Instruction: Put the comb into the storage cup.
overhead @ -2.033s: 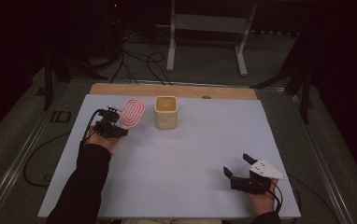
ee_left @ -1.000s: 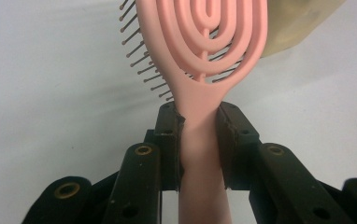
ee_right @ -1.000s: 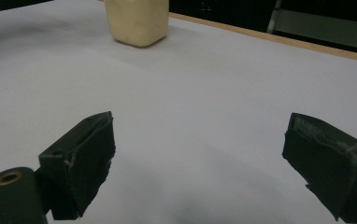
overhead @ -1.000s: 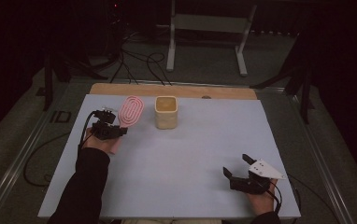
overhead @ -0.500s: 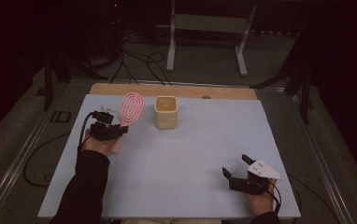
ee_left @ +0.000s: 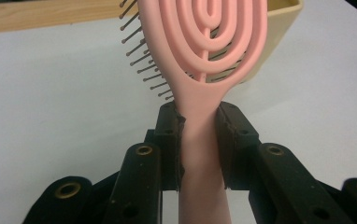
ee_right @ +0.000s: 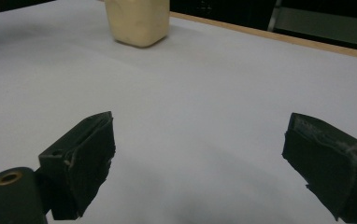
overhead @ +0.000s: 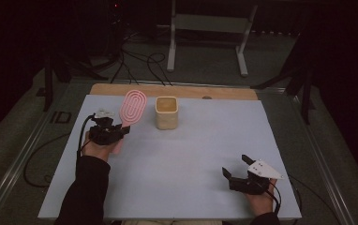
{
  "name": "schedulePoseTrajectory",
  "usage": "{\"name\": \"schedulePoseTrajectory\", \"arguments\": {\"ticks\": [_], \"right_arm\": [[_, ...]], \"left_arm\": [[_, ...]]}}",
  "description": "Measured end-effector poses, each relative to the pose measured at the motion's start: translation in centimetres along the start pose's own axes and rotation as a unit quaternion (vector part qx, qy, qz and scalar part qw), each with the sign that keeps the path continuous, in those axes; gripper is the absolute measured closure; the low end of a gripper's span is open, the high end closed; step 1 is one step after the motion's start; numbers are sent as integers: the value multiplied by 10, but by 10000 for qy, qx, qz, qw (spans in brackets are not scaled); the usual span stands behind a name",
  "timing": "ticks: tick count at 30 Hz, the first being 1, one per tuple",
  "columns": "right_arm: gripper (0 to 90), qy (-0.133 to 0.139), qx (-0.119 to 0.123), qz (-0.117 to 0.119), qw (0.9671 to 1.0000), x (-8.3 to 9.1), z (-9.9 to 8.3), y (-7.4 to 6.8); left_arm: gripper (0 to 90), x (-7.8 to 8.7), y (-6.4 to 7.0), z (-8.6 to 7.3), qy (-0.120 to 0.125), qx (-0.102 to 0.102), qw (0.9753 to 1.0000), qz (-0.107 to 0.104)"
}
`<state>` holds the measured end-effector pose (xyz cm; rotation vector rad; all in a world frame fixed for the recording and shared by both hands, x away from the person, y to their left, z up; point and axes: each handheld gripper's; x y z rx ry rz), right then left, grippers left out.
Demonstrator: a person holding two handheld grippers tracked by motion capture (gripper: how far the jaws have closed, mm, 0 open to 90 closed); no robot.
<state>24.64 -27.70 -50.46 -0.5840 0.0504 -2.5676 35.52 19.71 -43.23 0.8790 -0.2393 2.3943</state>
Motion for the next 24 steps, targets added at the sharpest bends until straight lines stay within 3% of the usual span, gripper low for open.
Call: {"name": "schedulePoseTrajectory", "arguments": {"ticks": [6,12,24], "right_arm": [[91,27,-189,136,9997,-2,8,2],[91,31,-110,186,9998,-6,21,1],[91,-38,-326,315,9990,-16,51,-3]], "left_arm": [[728,0,6,-3,166,-105,9998,-90],[728,3,13,-3,314,-241,9991,-161],[728,12,22,-4,624,-437,9966,-310]]}}
Point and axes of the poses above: each handheld gripper's, and its own axes: x roughly backward along the jaws, z roughly out of its top, y roughly to its right, and after that the axes turned 10 degrees about -x, right-handed
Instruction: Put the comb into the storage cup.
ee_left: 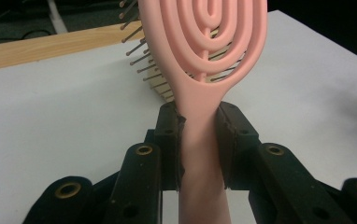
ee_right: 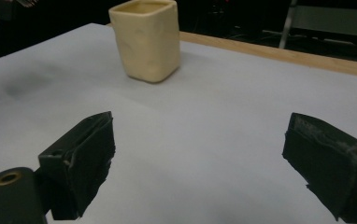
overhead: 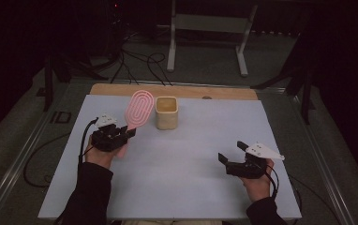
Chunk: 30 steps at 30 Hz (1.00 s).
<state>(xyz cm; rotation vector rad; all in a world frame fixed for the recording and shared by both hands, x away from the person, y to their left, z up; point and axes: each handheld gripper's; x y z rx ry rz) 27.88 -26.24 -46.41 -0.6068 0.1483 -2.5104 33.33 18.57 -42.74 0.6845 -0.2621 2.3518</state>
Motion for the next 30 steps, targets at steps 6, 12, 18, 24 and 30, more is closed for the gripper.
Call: {"name": "schedulePoseTrajectory", "arguments": {"ticks": [6,12,18,24,30], "right_arm": [[91,-18,48,22,10000,-6,13,-7],[91,-50,-18,235,9997,-18,32,-15],[87,-65,2,368,9993,-25,44,-21],[85,-58,40,551,9985,-34,61,-33],[83,-78,266,674,9973,-43,77,-48]], "left_arm": [[728,0,3,-1,81,-112,9999,-89],[728,3,2,0,185,-89,9997,-91],[728,5,5,2,302,-151,9994,-112],[728,7,8,5,353,-155,9990,-237],[729,9,10,5,427,-164,9987,-243]]}}
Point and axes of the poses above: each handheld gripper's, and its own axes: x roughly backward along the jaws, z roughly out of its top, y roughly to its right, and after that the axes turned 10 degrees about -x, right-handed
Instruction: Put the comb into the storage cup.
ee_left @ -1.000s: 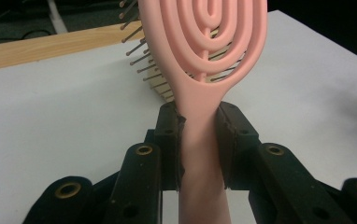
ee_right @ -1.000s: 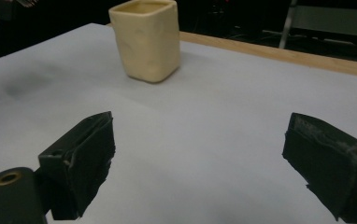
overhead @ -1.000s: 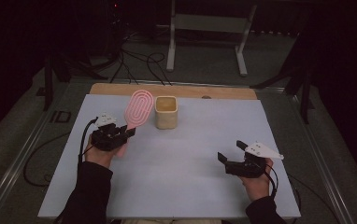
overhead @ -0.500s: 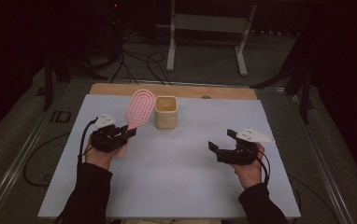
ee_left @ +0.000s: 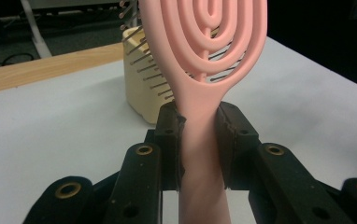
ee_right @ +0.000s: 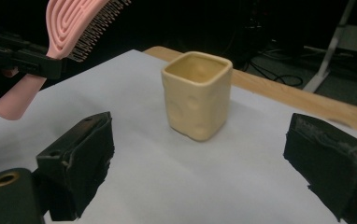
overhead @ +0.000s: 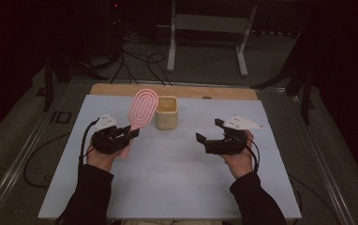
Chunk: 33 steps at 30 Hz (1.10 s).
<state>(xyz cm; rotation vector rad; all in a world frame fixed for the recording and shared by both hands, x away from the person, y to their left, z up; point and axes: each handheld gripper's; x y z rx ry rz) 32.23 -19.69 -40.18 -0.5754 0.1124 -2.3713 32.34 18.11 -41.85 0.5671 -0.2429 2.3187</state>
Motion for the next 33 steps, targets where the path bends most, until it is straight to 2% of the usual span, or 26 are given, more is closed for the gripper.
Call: {"name": "schedulePoseTrajectory", "arguments": {"ticks": [4,11,14,19,33], "right_arm": [[82,-33,84,36,10000,-9,9,-4],[82,35,-7,164,9999,-20,20,-8],[82,48,-113,352,9993,-28,26,-9],[82,93,-200,489,9986,-35,32,-14],[83,65,-192,794,9966,-54,49,-30]], "left_arm": [[729,1,2,1,60,12,10000,-24],[728,-1,8,3,88,-91,9999,-52],[729,-4,13,3,103,-128,9998,-55],[728,-6,18,4,124,-169,9997,-86],[728,-4,25,7,258,-208,9993,-167]]}}
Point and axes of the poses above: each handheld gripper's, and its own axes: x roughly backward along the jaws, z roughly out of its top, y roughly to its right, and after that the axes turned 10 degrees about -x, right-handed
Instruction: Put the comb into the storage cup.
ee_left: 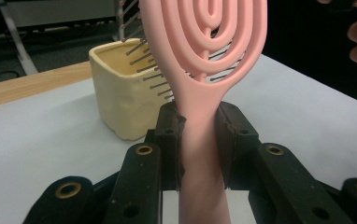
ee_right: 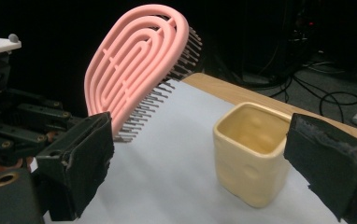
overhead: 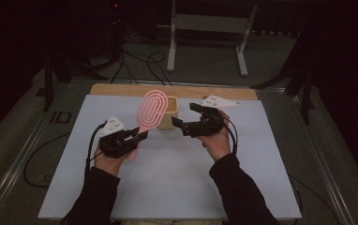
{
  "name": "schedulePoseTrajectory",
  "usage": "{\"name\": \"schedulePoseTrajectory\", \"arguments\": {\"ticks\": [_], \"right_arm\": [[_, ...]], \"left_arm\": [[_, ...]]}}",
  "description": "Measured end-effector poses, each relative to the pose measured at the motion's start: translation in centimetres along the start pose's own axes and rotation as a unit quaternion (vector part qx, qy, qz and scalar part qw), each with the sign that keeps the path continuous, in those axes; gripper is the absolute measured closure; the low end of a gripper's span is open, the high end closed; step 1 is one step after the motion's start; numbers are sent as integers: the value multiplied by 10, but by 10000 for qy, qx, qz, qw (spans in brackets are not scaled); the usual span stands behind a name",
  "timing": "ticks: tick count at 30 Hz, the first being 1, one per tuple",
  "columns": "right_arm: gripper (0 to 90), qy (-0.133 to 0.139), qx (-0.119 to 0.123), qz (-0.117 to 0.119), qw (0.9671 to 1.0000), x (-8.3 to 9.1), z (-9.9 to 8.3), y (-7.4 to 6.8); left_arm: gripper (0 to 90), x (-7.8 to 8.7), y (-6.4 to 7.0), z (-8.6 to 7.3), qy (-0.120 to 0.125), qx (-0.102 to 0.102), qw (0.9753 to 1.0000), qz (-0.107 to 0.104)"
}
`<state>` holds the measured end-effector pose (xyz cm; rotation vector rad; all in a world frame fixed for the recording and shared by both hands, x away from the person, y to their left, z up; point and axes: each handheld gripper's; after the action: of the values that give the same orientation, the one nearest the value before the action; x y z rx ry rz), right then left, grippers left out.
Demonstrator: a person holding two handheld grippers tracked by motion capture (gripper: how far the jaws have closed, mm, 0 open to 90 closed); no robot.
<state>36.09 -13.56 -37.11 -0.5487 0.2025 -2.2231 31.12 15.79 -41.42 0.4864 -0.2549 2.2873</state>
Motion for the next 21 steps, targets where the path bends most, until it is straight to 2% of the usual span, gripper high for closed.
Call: {"name": "schedulePoseTrajectory", "arguments": {"ticks": [9,10,15,21], "right_arm": [[82,-146,9,215,9997,-17,5,-8],[82,-136,-52,311,9994,-21,7,-12],[83,-183,-34,335,9993,-27,9,-14],[83,-161,-329,458,9983,-34,9,-10]], "left_arm": [[728,-3,7,2,37,-88,9999,-57],[729,-3,7,2,49,-105,9999,-62],[729,-2,9,4,91,-114,9998,-110],[729,-1,10,4,125,-139,9997,-165]]}}
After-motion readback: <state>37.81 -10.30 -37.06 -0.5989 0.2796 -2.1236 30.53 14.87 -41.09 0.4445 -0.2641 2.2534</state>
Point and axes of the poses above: each handheld gripper's, and its own axes: x roughly backward along the jaws, z roughly out of its top, y roughly to its right, and after that the axes turned 10 degrees about -x, right-handed
